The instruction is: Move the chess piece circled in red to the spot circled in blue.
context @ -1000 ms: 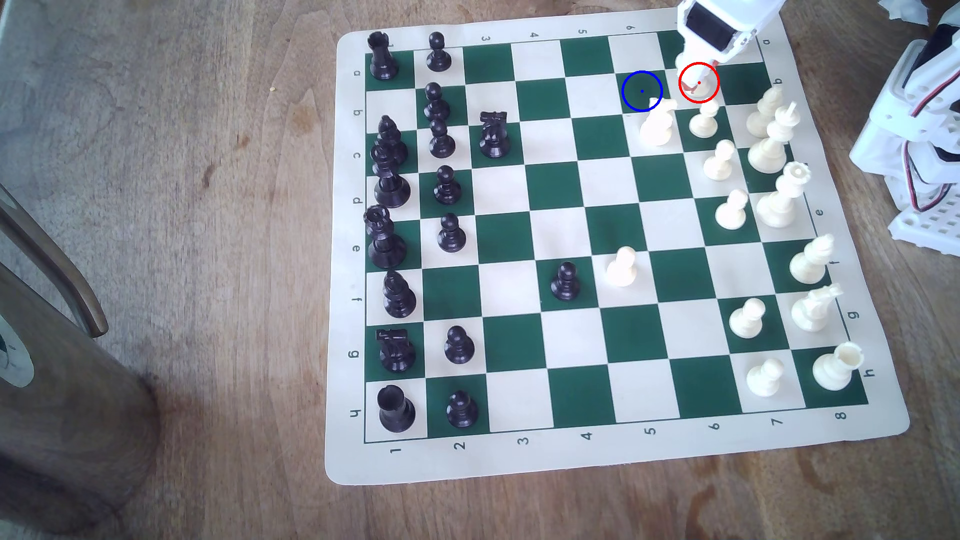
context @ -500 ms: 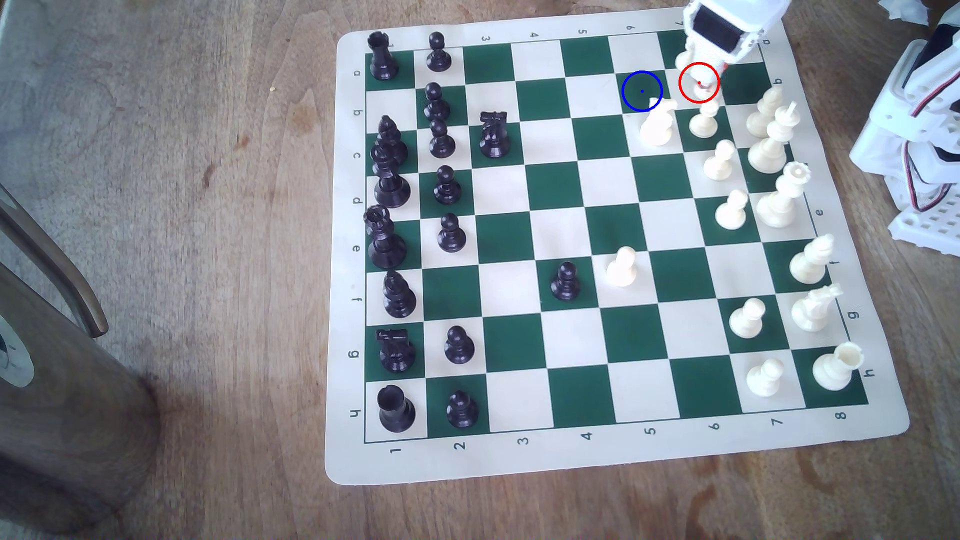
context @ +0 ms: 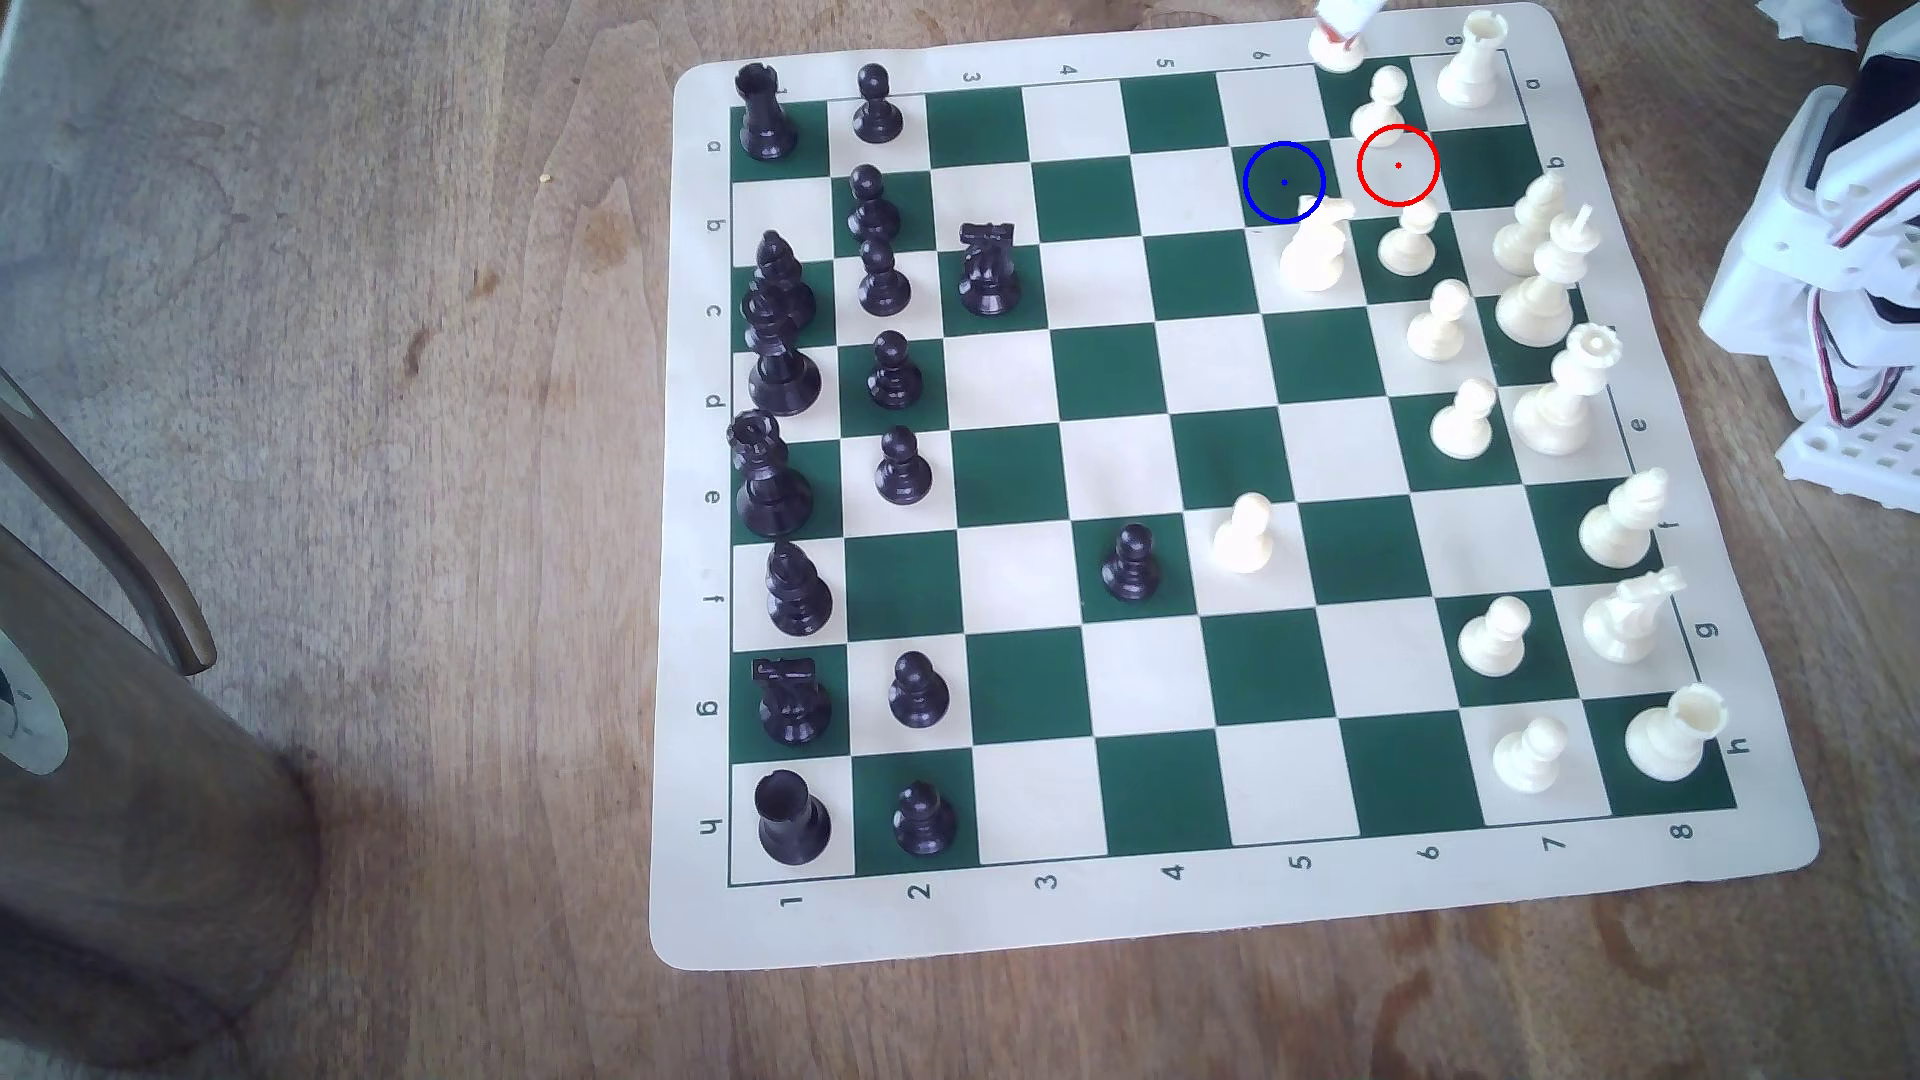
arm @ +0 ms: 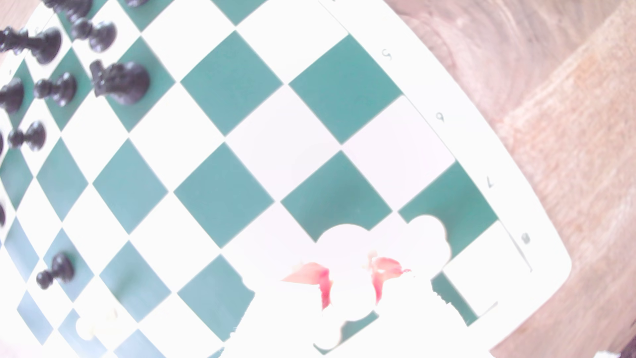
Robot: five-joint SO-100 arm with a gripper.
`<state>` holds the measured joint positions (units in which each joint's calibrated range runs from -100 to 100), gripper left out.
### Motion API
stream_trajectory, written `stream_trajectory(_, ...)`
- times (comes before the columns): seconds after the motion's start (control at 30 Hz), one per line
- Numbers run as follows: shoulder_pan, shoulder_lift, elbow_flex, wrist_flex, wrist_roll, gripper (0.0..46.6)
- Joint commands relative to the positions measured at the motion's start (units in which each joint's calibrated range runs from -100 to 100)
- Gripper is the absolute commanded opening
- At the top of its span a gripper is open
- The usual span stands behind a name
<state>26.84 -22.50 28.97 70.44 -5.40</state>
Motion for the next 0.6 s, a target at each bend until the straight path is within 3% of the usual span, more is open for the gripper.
stream_trajectory(0.0, -0.29, 6.28, -3.31, -4.26, -0.29, 0.1)
stream_trajectory(0.23, -1.54, 15.45, 0.50, -10.32, -0.63, 0.1)
stream_trajectory(0.57, -0.84, 16.81, 5.03, -15.16, -0.05, 0.1)
